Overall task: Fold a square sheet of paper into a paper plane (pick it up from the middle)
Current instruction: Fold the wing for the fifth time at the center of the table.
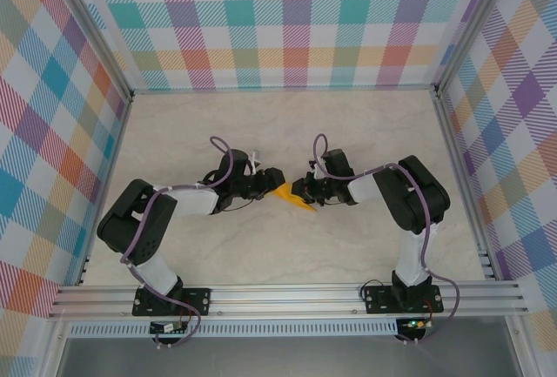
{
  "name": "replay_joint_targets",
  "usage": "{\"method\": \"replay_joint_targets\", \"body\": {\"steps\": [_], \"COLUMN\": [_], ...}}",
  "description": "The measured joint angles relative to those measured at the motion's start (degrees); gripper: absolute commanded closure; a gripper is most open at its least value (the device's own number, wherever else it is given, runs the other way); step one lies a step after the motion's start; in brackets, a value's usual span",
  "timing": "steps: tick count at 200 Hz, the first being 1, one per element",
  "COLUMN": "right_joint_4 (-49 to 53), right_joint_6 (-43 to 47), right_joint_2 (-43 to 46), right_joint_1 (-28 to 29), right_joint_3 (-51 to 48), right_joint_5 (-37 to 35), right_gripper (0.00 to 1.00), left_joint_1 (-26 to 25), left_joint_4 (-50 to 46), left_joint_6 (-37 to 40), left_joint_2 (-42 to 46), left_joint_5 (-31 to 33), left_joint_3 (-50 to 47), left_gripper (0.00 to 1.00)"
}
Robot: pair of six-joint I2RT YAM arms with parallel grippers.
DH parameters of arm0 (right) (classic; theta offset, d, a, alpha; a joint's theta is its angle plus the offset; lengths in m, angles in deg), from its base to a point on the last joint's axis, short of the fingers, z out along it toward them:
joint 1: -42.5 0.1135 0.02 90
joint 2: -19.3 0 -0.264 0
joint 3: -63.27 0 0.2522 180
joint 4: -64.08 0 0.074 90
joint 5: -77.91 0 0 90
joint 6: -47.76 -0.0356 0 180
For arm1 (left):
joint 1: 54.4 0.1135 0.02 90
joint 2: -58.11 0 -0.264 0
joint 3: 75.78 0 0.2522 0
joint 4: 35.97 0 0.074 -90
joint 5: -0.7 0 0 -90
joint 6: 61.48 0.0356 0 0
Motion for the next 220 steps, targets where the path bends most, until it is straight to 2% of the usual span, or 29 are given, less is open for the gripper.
{"method": "replay_joint_targets", "body": {"steps": [89, 127, 181, 208, 220], "right_joint_4": [0.59, 0.72, 2.36, 3.17, 3.93], "right_joint_6": [0.85, 1.31, 2.45, 3.28, 3.87], "right_joint_2": [-0.20, -0.20, -0.20, -0.09, 0.35], "right_joint_1": [0.00, 0.00, 0.00, 0.00, 0.00], "right_joint_3": [0.59, 0.87, 1.57, 1.90, 1.95], "right_joint_5": [0.50, 1.09, 1.33, 1.49, 1.42], "right_gripper": [0.88, 0.83, 0.83, 0.80, 0.76], "left_joint_1": [-0.04, -0.07, -0.13, -0.15, -0.15], "left_joint_4": [0.22, -0.39, -2.89, -2.99, -3.13], "left_joint_6": [-0.04, -0.04, -0.22, -0.24, -0.22], "left_joint_2": [-4.44, -4.96, -6.71, -7.15, -7.15], "left_joint_5": [0.02, 0.57, 2.19, 2.60, 2.73], "left_joint_3": [3.39, 4.11, 5.03, 5.09, 5.18], "left_gripper": [0.52, 0.54, 0.57, 0.58, 0.58]}}
